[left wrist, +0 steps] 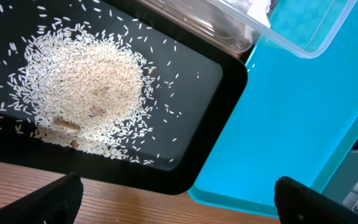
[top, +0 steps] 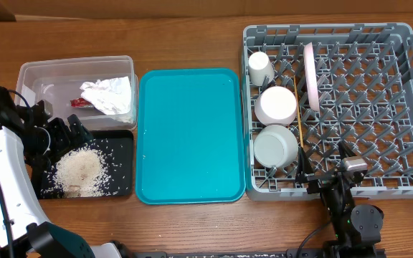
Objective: Sort waste into correct bins and load items into the dishwasher
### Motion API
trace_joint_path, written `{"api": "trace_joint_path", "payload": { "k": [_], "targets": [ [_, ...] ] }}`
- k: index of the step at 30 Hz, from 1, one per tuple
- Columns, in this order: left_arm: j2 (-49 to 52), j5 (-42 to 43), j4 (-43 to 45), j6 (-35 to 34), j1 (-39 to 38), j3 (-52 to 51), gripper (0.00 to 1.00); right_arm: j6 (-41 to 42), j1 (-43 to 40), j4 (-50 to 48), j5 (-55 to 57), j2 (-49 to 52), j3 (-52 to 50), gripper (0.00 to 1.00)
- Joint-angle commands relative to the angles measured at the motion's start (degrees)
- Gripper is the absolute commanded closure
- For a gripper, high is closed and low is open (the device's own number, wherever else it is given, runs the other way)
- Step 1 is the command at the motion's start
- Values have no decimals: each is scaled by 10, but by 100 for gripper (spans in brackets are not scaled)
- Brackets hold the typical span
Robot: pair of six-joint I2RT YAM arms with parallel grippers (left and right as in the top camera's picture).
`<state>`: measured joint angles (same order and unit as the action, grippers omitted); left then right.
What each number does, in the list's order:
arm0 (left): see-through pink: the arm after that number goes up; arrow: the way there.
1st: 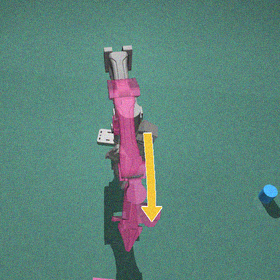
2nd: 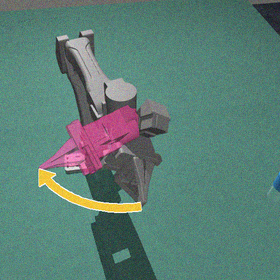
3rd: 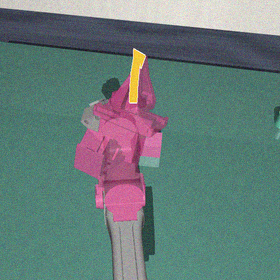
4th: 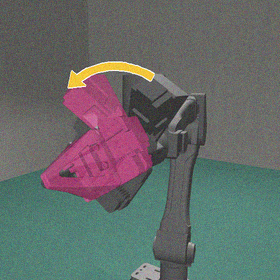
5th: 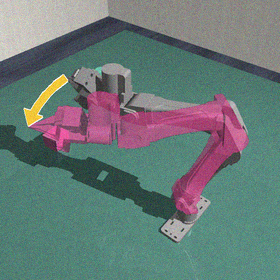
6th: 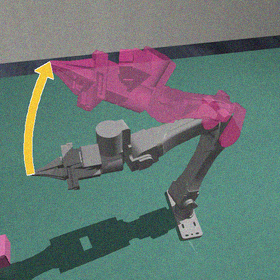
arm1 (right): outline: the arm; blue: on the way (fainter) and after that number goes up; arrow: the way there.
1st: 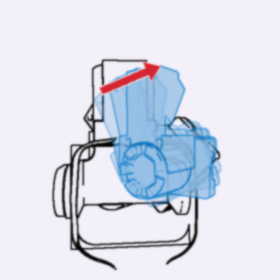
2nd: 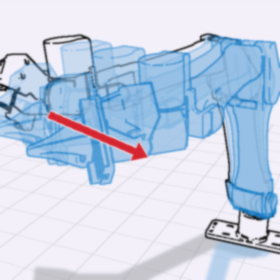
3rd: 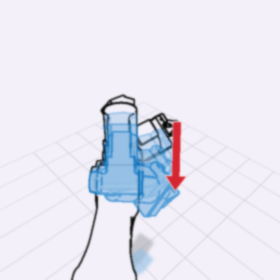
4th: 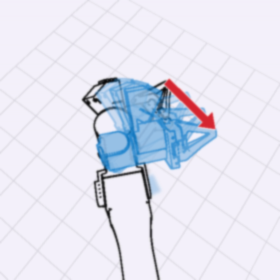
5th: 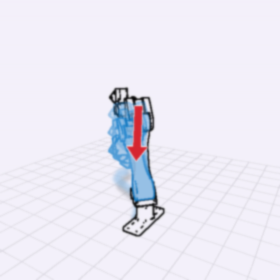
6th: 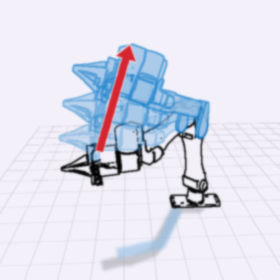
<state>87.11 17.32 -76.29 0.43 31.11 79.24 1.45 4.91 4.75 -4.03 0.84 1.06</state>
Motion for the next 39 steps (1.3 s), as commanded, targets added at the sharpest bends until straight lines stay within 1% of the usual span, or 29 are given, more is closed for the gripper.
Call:
{"api": "trace_joint_path", "payload": {
  "k": [1, 16, 23, 26, 34, 39],
  "targets": [
    [-2, 1, 1, 9, -5, 11, 0, -4, 2, -2, 5, -7, -6, 0],
    [-2, 1, 1, 9, -5, 11, 0, -4, 2, -2, 5, -7, -6, 0],
    [-20, 1, 1, 9, -26, 11, 0, -4, 2, -2, 5, -7, -6, 0],
    [-49, 1, 1, 9, -49, 11, 0, -4, 2, -2, 5, -7, -6, 0],
    [-146, 1, 0, 9, -158, 11, 0, -4, 2, -2, 5, -7, -6, 0],
    [-206, 1, 0, 9, -205, 11, 0, -4, 2, -2, 5, -7, -6, 0]
  ]
}}
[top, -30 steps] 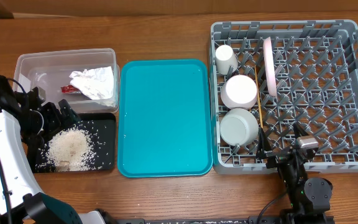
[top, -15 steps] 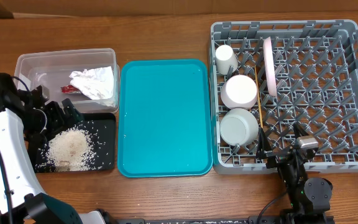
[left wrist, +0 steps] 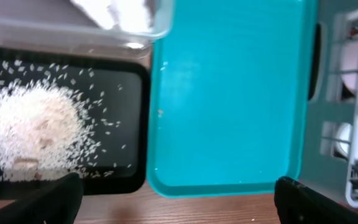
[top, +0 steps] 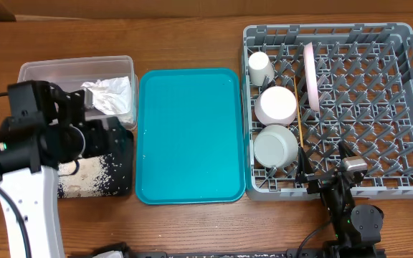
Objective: Sort waste into correct bins and load items into the dishwasher
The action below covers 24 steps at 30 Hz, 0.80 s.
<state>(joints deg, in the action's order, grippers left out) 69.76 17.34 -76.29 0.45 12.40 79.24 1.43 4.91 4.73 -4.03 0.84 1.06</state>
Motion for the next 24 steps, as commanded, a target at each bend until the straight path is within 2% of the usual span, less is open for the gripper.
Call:
{"api": "trace_joint_path", "payload": {
  "k": [1, 10, 18, 21, 24],
  "targets": [
    [-43, 0, 0, 9, -25, 11, 0, -4, 2, -2, 5, -7, -6, 0],
    [-150, -30, 0, 9, -35, -3, 0, -4, 2, -2, 5, -7, -6, 0],
    [-265, -29, 3, 9, -35, -80, 0, -4, 2, -2, 5, -7, -6, 0],
    [-315, -29, 29, 9, -34, -133, 0, -4, 2, -2, 5, -7, -6, 0],
    [-366, -22, 99, 9, -35, -198, 0, -4, 2, -2, 5, -7, -6, 0]
  ]
}}
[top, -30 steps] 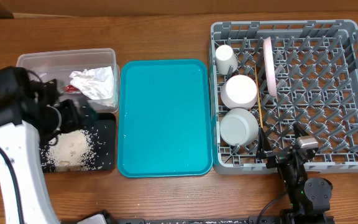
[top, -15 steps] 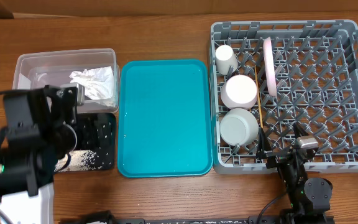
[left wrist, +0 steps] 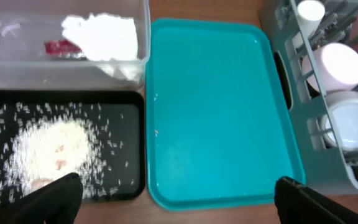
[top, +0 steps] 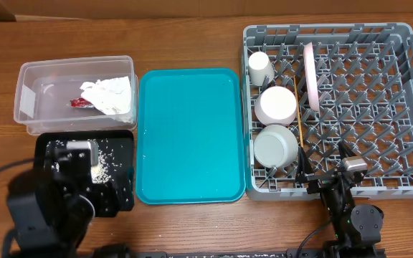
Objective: Sort waste into correct bins and load items into the dishwasher
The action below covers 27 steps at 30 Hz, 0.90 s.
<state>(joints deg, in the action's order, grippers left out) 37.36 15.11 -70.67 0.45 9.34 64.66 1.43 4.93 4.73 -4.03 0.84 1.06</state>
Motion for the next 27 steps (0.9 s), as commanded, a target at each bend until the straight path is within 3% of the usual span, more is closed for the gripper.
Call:
{"api": "trace_joint_path", "payload": {
  "k": [1, 14, 20, 27],
  "targets": [
    [-59, 5, 76, 9, -4, -76, 0, -4, 2, -2, 5, -7, -6, 0],
    [-289, 87, 653, 9, -19, -418, 0, -4, 2, -2, 5, -7, -6, 0],
    [-354, 80, 755, 9, -23, -517, 0, -4, 2, -2, 5, -7, -6, 0],
    [-372, 11, 791, 9, -23, -579, 0, -4, 2, -2, 5, -7, -6, 0]
  ]
}}
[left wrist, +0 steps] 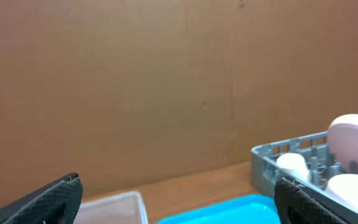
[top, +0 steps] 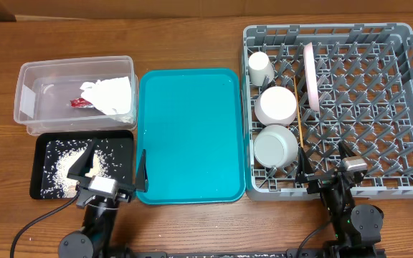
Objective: Sort waste into correct bins and load items into the dishwasher
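The teal tray (top: 191, 135) lies bare in the middle. Left of it, a clear bin (top: 34, 86) holds crumpled white paper (top: 110, 94) and a red wrapper (top: 80, 102). A black tray (top: 124, 140) in front of the bin carries loose rice (top: 74, 166). The grey dish rack (top: 407, 107) holds a white cup (top: 260, 68), two white bowls (top: 276, 105), a pink plate (top: 310, 75) and a thin stick (top: 301, 132). My left gripper (top: 110, 173) sits open and empty at the table's front edge. In the left wrist view my left gripper (left wrist: 176, 190) faces the back wall. My right gripper (top: 323, 163) stands open at the rack's front edge.
A brown wall (left wrist: 166, 81) fills most of the left wrist view, above the bin corner (left wrist: 120, 208), the tray edge (left wrist: 229, 214) and the rack (left wrist: 266, 158). Wooden table (top: 192, 36) shows behind the tray and bins.
My left arm was over the front of the black tray with its camera looking down. Now it is folded at the table's front edge, its camera level toward the back wall. The right arm is unmoved.
My left gripper, open and empty, was first close over the rice at the far left. Then it was over the black tray and bin, then nearer the front with the whole layout in view. Now it rests at the front edge. Nothing on the table moved.
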### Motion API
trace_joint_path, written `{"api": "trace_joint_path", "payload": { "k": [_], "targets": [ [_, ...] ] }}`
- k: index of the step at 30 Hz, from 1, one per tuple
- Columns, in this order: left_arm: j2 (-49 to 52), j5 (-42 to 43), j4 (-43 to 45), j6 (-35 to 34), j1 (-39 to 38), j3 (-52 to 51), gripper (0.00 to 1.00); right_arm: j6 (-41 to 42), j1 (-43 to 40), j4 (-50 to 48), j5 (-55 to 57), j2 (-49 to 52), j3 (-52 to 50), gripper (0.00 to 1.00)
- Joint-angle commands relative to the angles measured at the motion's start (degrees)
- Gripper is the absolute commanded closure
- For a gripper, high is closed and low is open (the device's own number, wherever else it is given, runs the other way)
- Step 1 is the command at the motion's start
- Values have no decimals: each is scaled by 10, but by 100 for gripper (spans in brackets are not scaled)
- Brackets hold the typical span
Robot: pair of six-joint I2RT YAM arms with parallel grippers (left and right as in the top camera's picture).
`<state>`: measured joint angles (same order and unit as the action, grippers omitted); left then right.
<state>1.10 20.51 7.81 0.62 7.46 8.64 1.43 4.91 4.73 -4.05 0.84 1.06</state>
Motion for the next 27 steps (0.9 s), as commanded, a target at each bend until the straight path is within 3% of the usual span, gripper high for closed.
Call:
{"api": "trace_joint_path", "payload": {
  "k": [1, 11, 19, 27],
  "targets": [
    [-9, -56, 7, 7, -5, -24, 0, -4, 2, -2, 5, -7, -6, 0],
    [-9, -245, 8, 5, -36, -77, 0, -4, 2, -2, 5, -7, -6, 0],
    [-9, -250, -122, 8, -38, -84, 0, -4, 2, -2, 5, -7, -6, 0],
    [-9, -250, -119, 37, -38, -84, 0, -4, 2, -2, 5, -7, -6, 0]
  ]
}}
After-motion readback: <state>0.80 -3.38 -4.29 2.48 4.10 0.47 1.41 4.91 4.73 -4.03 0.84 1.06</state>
